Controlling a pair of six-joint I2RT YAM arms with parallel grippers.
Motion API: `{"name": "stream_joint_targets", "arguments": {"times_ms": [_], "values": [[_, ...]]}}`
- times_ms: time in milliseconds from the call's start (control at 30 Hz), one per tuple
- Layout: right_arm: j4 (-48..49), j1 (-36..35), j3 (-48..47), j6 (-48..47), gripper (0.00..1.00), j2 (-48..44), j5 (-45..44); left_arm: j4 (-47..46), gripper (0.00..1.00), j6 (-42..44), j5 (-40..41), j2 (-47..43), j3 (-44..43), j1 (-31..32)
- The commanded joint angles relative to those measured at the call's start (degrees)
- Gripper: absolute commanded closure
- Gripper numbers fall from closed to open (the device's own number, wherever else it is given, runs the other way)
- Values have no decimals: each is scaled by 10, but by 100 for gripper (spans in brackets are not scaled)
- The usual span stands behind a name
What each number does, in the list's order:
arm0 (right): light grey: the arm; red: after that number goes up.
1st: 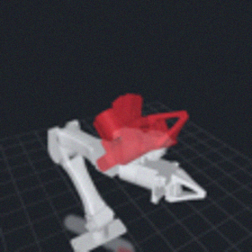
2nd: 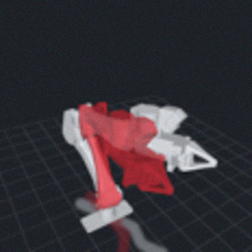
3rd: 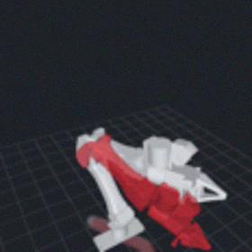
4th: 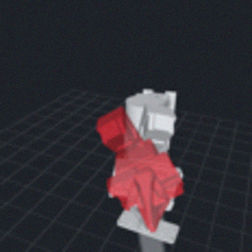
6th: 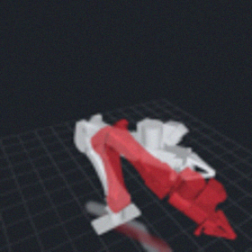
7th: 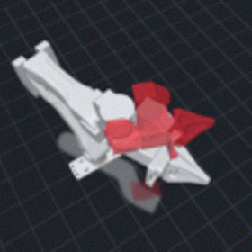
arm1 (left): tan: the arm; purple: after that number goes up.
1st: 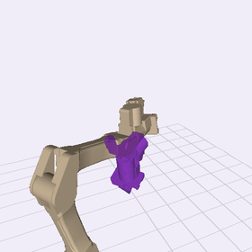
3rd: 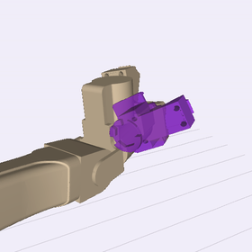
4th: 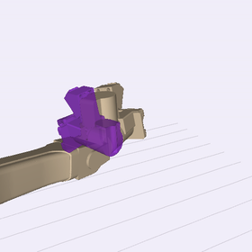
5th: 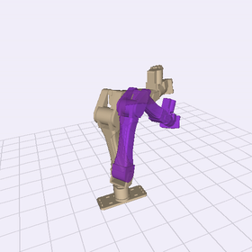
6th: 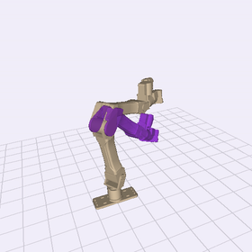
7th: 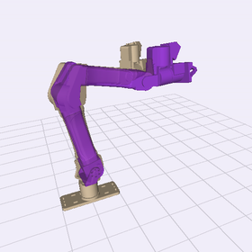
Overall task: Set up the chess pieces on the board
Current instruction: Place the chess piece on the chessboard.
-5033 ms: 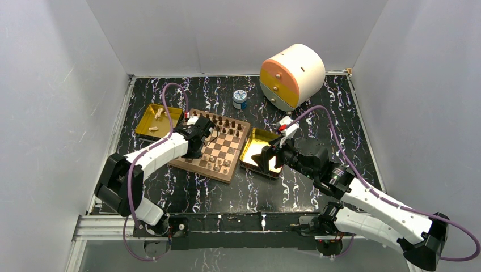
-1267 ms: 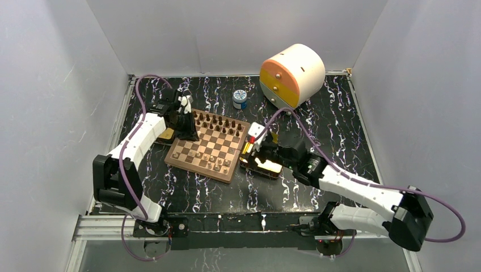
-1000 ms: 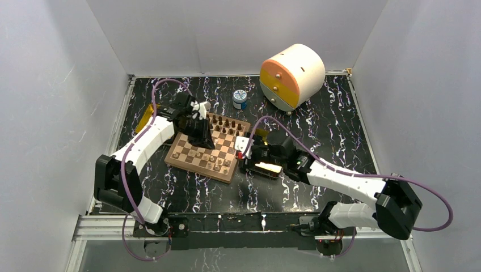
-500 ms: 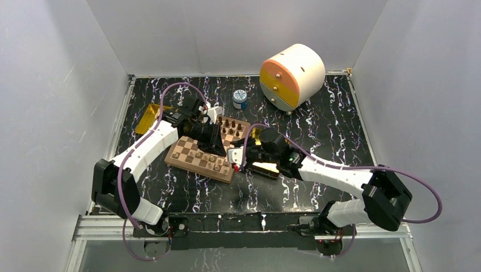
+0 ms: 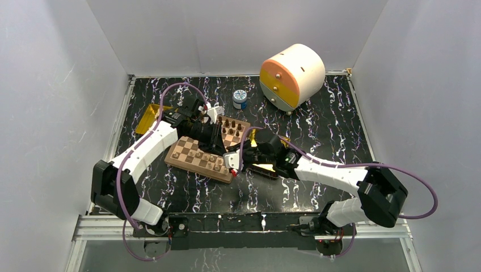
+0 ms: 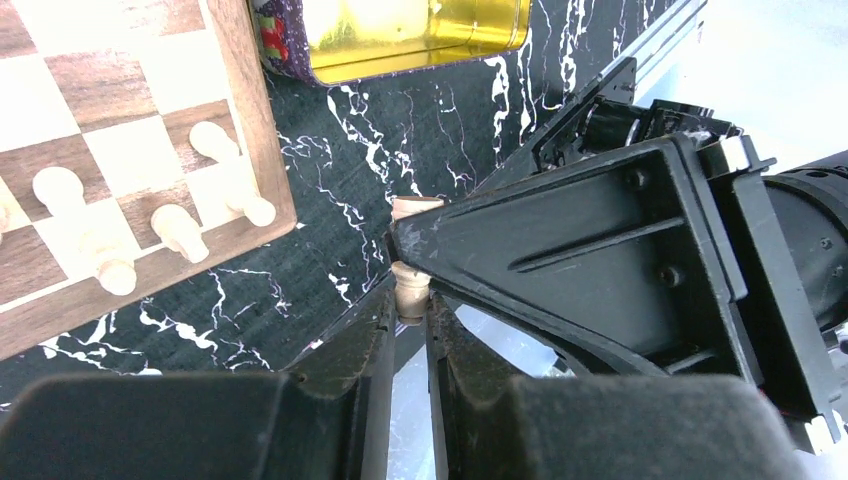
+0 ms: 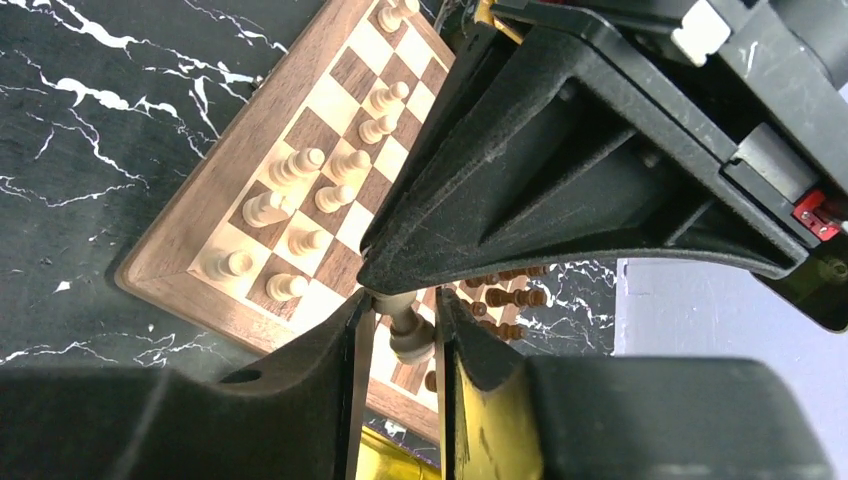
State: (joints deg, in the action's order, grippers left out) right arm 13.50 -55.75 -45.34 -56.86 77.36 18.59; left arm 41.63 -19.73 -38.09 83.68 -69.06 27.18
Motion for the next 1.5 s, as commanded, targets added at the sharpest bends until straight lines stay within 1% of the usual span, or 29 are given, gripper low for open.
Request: {"name": "stream_joint_targets", "arguments": {"times_ms": [0, 167, 267, 333, 433, 500, 567, 633, 900, 933, 967, 1000, 1067, 1100, 1200, 1267, 1300, 1333, 1367, 1467], "values": [[54, -9, -15, 36, 75, -4, 8, -9, 95, -21, 7, -42, -18, 3], [145, -9, 11, 186, 85, -21, 7, -48, 93, -65, 75, -72, -28, 3], [186, -9, 20, 260, 89, -23, 6, -78, 91, -87, 89, -89, -22, 3], [207, -9, 22, 294, 90, -22, 1, -86, 91, -90, 93, -93, -20, 3], [224, -9, 24, 318, 91, -19, -5, -87, 90, -89, 90, -92, -16, 3], [225, -9, 23, 323, 91, -18, -3, -86, 92, -89, 87, -94, -12, 3], [219, -9, 20, 325, 89, -17, 2, -86, 94, -91, 90, -97, -11, 3], [218, -9, 19, 332, 85, -17, 4, -82, 94, -90, 100, -100, -16, 3], [237, -9, 30, 389, 85, -12, 6, -51, 96, -72, 150, -101, -39, 3], [241, -9, 33, 397, 81, -14, 4, -45, 96, -69, 155, -101, -42, 3], [243, -9, 34, 405, 73, -16, -2, -39, 96, -66, 160, -99, -45, 3], [243, -9, 36, 416, 68, -19, -10, -29, 96, -63, 165, -97, -49, 3], [236, -9, 38, 428, 62, -31, -24, -7, 97, -56, 178, -92, -61, 3], [229, -9, 40, 431, 58, -40, -28, 7, 97, -51, 187, -90, -70, 3], [209, -9, 52, 439, 38, -72, -34, 47, 97, -41, 220, -83, -90, 3], [188, -9, 61, 446, 28, -103, -39, 72, 97, -39, 242, -80, -99, 3], [179, -9, 66, 451, 14, -117, -46, 85, 97, -38, 259, -77, -102, 3], [165, -9, 70, 456, 3, -132, -52, 100, 97, -39, 270, -74, -106, 3], [152, -9, 73, 461, 2, -147, -58, 114, 97, -38, 283, -70, -109, 3], [110, -9, 79, 484, 1, -188, -88, 149, 97, -41, 337, -66, -112, 3]]}}
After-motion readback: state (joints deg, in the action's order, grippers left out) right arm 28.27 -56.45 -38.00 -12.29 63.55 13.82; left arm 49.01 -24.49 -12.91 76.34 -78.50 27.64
